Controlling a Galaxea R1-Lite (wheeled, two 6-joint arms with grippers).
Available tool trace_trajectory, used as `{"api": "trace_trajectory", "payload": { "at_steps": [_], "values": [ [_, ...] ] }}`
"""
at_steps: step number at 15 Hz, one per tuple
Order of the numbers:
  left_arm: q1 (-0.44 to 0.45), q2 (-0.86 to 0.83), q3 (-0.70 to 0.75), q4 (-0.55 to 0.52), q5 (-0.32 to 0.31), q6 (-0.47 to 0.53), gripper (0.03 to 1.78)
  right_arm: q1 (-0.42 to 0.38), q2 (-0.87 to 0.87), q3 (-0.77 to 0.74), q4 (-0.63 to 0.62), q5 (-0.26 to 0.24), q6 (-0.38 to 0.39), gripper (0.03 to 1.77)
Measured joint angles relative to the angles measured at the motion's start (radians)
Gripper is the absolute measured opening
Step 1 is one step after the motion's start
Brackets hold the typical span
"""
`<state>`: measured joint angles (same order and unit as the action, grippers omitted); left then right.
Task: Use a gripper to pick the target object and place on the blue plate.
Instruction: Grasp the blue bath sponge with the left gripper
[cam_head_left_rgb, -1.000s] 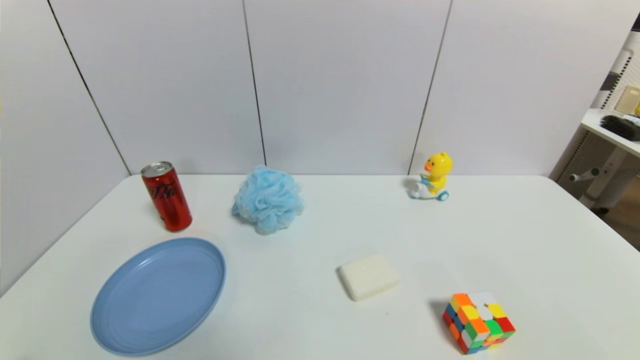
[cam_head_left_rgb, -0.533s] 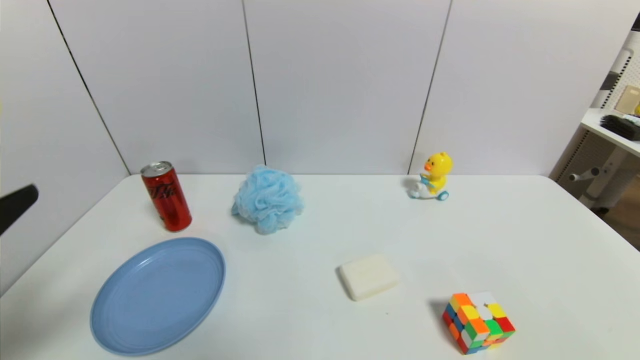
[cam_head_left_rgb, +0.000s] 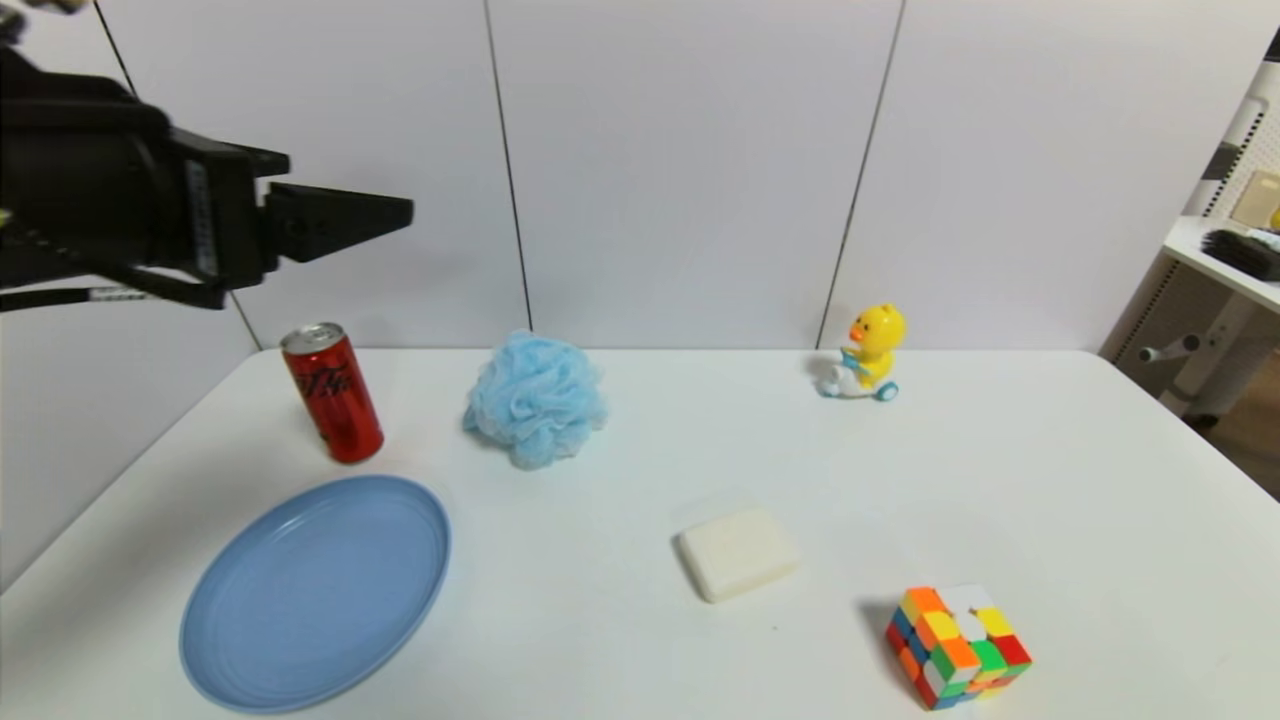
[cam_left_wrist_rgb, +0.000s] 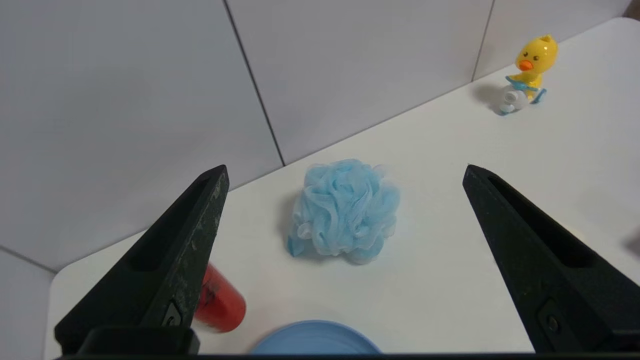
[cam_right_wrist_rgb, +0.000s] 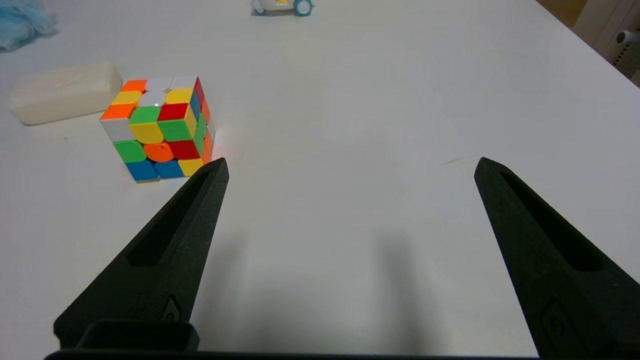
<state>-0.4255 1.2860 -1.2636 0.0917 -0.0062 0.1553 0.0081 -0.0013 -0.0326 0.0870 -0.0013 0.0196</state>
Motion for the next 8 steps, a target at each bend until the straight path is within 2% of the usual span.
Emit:
{"api": "trace_trajectory", "payload": {
  "at_steps": [2,6,8],
  "values": [
    [-0.028,0.127,-0.113,0.083,0.0,0.002,1.69,0.0,0.0,0.0,0.0,0.0,0.0,1.7],
    [-0.046,0.359,-0.358,0.328,-0.001,0.0,1.69,0.0,0.0,0.0,0.0,0.0,0.0,1.7],
    [-0.046,0.453,-0.418,0.382,0.0,-0.019,1.69,0.0,0.0,0.0,0.0,0.0,0.0,1.7]
  ]
}}
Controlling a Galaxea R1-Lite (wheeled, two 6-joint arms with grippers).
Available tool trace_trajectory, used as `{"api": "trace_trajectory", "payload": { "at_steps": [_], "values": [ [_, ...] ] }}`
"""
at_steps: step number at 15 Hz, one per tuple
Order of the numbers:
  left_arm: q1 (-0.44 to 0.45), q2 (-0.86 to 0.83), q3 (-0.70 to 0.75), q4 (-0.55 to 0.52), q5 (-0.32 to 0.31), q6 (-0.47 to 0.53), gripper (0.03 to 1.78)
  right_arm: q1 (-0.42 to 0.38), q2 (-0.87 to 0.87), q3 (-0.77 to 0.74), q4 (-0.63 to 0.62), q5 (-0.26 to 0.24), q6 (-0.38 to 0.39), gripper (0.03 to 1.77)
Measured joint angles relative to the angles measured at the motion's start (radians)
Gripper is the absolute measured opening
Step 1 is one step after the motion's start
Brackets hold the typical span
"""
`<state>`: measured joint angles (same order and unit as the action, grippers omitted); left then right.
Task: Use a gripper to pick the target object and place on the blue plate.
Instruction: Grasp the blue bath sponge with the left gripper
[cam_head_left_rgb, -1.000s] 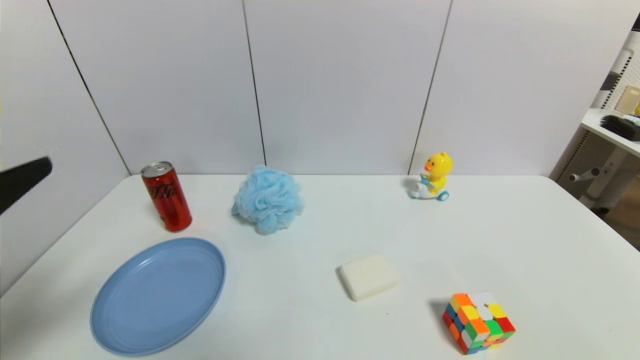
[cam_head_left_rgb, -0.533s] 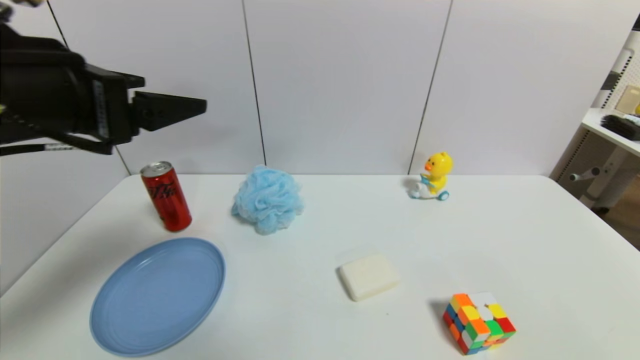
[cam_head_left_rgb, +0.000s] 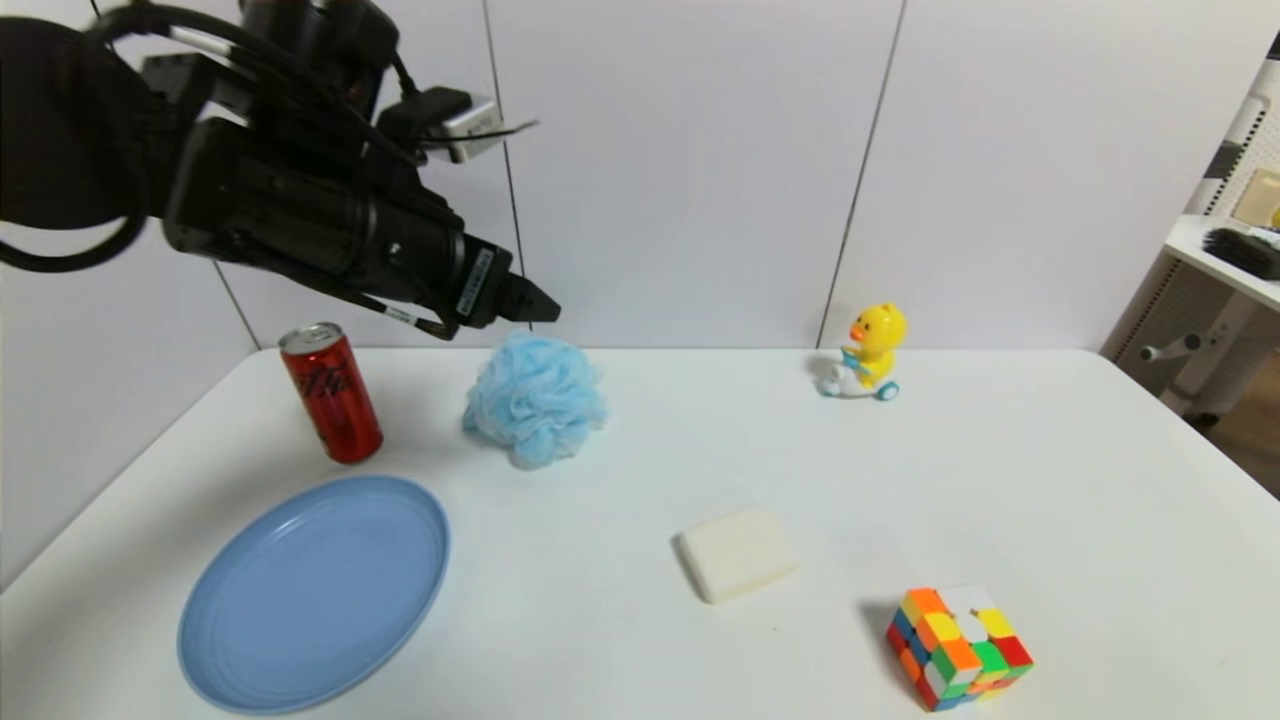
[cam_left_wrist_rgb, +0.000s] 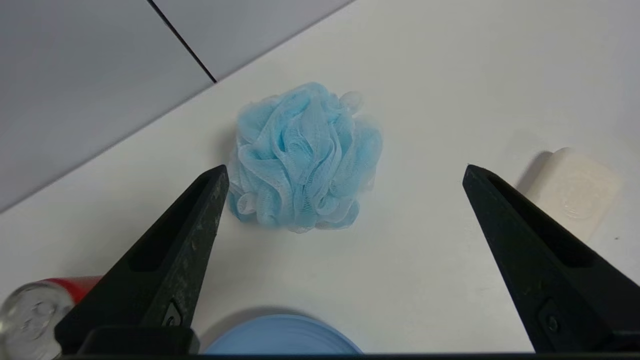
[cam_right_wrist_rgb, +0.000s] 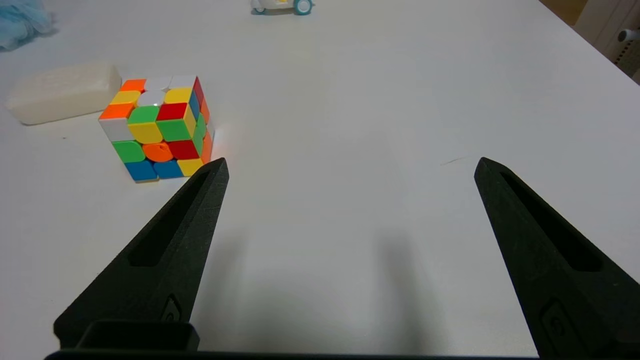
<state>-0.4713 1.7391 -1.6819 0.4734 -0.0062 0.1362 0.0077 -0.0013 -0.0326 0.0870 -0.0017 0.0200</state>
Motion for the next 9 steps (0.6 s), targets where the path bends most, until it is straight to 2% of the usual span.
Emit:
{"api": "trace_trajectory", "payload": {
  "at_steps": [9],
  "values": [
    [0.004,0.307,-0.068,0.007,0.009,-0.123,1.69,0.0,0.0,0.0,0.001,0.0,0.0,1.7]
  ]
}}
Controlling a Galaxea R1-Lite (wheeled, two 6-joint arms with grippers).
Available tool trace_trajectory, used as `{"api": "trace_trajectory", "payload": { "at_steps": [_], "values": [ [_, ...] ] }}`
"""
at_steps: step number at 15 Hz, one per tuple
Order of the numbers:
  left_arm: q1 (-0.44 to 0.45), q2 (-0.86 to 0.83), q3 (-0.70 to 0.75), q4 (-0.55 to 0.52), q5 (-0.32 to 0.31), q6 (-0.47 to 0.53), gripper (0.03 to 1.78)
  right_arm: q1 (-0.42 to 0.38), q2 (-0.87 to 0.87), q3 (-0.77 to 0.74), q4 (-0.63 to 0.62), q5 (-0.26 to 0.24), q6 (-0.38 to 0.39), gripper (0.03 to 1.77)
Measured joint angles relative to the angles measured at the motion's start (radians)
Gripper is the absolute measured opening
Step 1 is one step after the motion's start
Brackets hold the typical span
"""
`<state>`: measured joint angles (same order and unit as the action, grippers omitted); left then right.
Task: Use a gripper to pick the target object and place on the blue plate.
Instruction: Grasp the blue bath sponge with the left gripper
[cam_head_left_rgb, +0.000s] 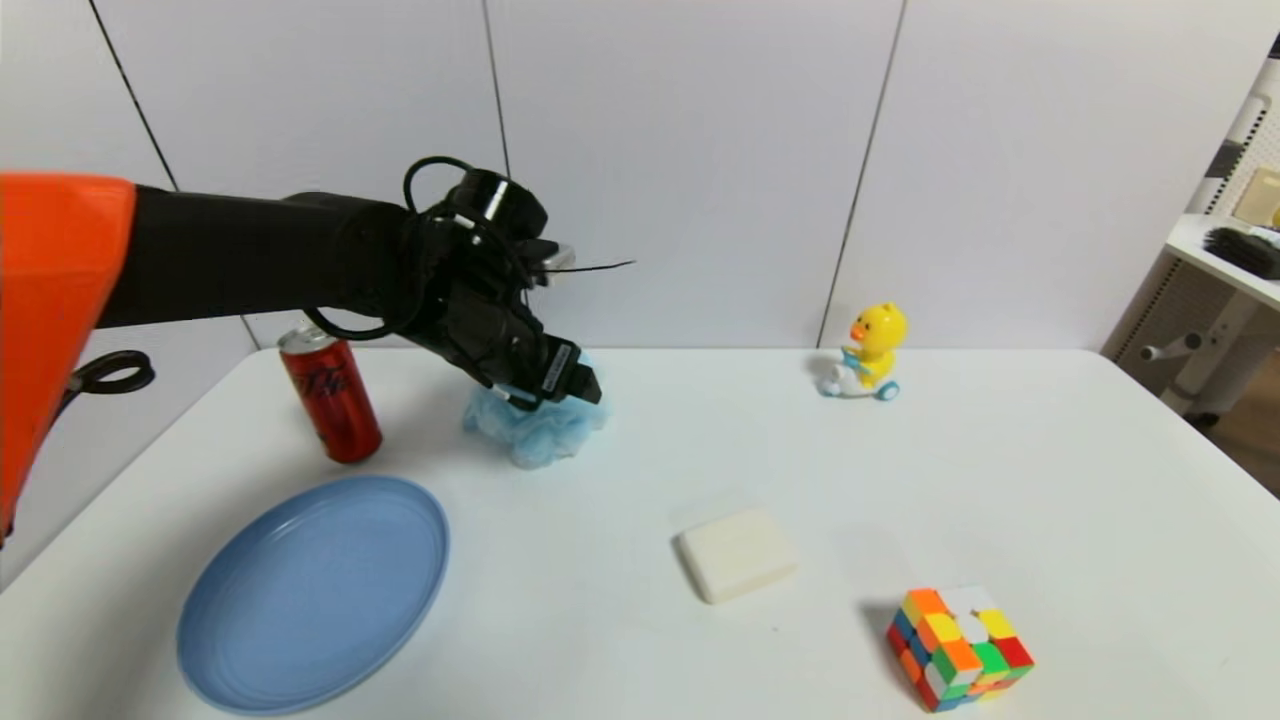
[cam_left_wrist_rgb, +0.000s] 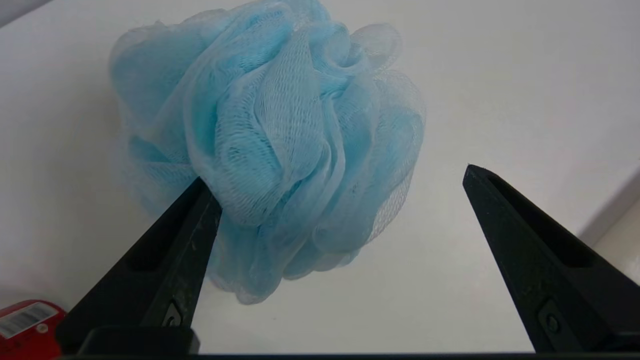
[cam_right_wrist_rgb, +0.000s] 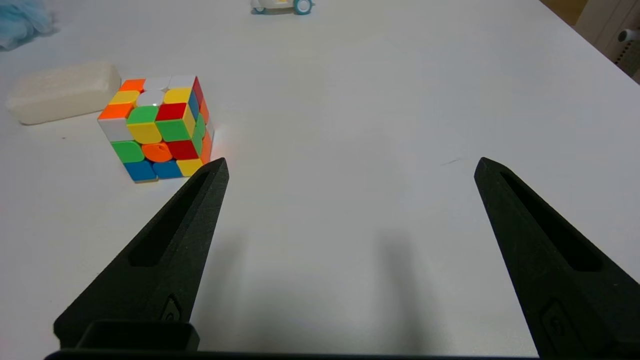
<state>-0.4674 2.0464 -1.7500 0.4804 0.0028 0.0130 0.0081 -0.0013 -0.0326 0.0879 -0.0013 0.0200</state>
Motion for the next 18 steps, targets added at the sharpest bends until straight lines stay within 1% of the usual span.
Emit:
{"api": "trace_trajectory", "payload": {
  "at_steps": [3,6,9,18],
  "values": [
    [0.005,0.053,-0.033,-0.001,0.003,-0.062,1.69,0.0,0.0,0.0,0.0,0.0,0.0,1.7],
    [0.018,0.093,-0.064,0.0,0.018,-0.071,1.69,0.0,0.0,0.0,-0.001,0.0,0.0,1.7],
    [0.03,0.119,-0.077,-0.016,0.091,-0.079,1.69,0.0,0.0,0.0,-0.001,0.0,0.0,1.7],
    [0.032,0.162,-0.08,-0.049,0.095,-0.074,1.69,0.001,0.0,0.0,-0.001,0.0,0.0,1.7]
  ]
}}
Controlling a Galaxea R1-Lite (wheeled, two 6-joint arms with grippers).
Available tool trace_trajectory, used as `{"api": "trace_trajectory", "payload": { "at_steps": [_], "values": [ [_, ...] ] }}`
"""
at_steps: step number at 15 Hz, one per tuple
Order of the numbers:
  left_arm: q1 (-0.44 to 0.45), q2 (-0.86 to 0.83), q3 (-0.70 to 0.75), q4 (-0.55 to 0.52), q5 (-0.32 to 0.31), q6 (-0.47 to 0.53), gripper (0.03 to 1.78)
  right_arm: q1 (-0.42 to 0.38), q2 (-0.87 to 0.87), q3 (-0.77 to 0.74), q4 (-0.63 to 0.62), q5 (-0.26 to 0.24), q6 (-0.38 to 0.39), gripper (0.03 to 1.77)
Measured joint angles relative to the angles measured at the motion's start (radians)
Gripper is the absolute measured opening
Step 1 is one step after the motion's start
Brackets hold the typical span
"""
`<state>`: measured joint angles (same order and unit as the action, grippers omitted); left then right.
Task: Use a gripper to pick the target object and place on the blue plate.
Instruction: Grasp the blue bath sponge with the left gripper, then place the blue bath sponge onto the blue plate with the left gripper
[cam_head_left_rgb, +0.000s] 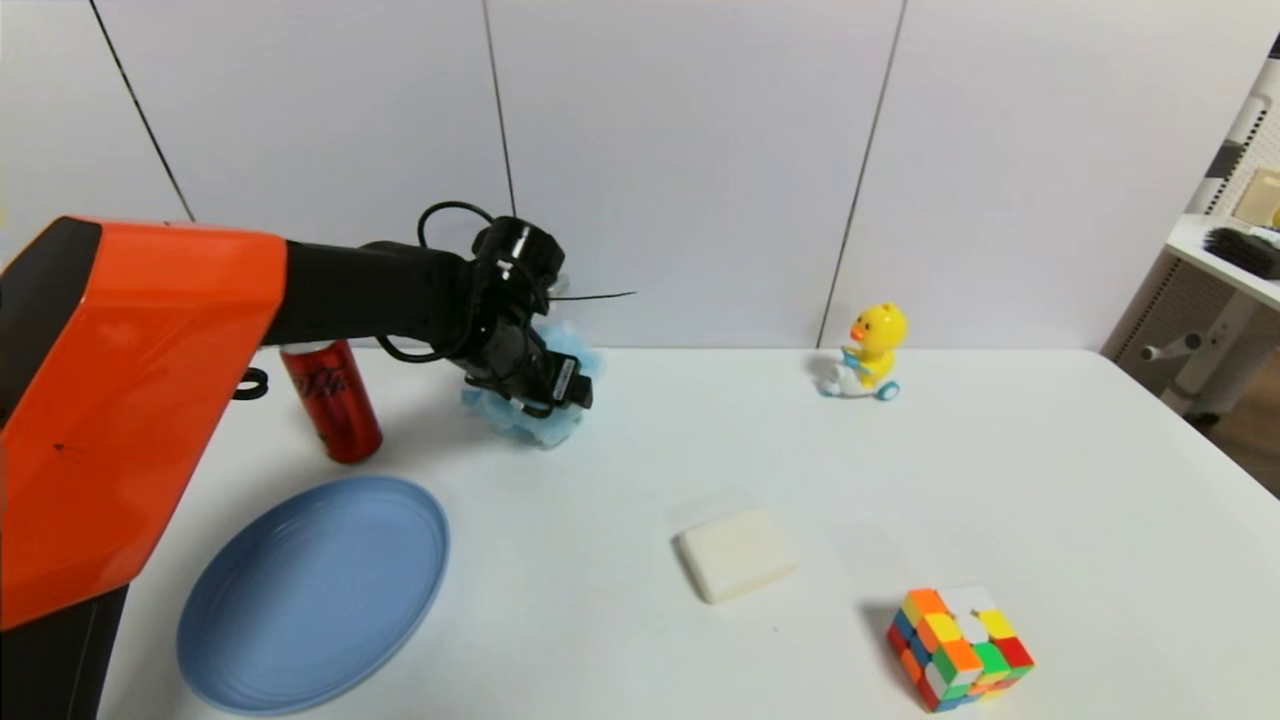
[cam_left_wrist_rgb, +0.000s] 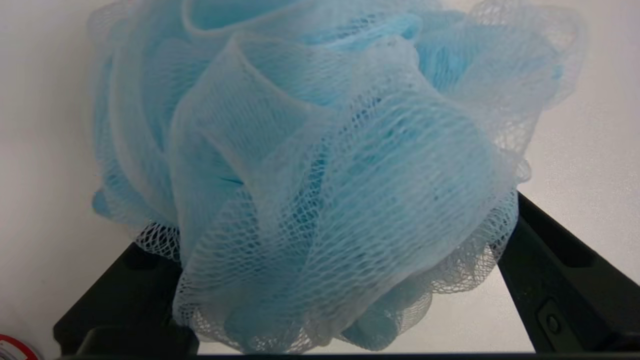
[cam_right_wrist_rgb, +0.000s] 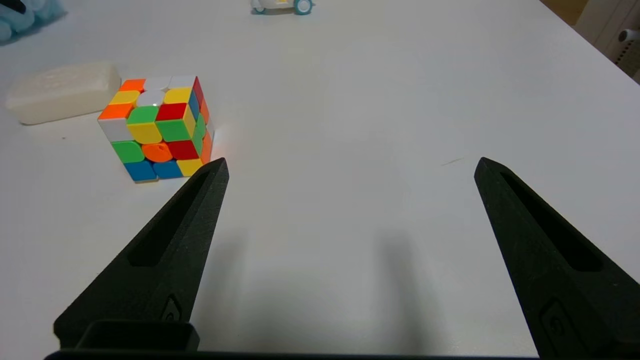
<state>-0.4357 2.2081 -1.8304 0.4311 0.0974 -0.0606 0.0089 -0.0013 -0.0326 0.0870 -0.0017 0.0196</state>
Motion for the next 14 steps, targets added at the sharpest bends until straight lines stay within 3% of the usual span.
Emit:
{"api": "trace_trajectory", "payload": {
  "at_steps": [3,7,11,13,14],
  "values": [
    [0.0,0.01,0.0,-0.052,-0.002,0.002,1.69,-0.001,0.0,0.0,0.0,0.0,0.0,1.7],
    [0.0,0.017,0.0,-0.064,-0.001,0.002,1.12,-0.001,0.0,0.0,0.001,0.0,0.0,1.7],
    [0.001,0.014,0.0,-0.07,-0.002,0.003,0.75,-0.001,0.0,0.0,0.0,0.0,0.0,1.7],
    [0.002,-0.013,0.004,-0.065,-0.003,0.011,0.33,-0.001,0.0,0.0,0.0,0.0,0.0,1.7],
    [0.002,-0.037,0.01,-0.063,-0.004,0.013,0.32,-0.001,0.0,0.0,0.0,0.0,0.0,1.7]
  ]
}}
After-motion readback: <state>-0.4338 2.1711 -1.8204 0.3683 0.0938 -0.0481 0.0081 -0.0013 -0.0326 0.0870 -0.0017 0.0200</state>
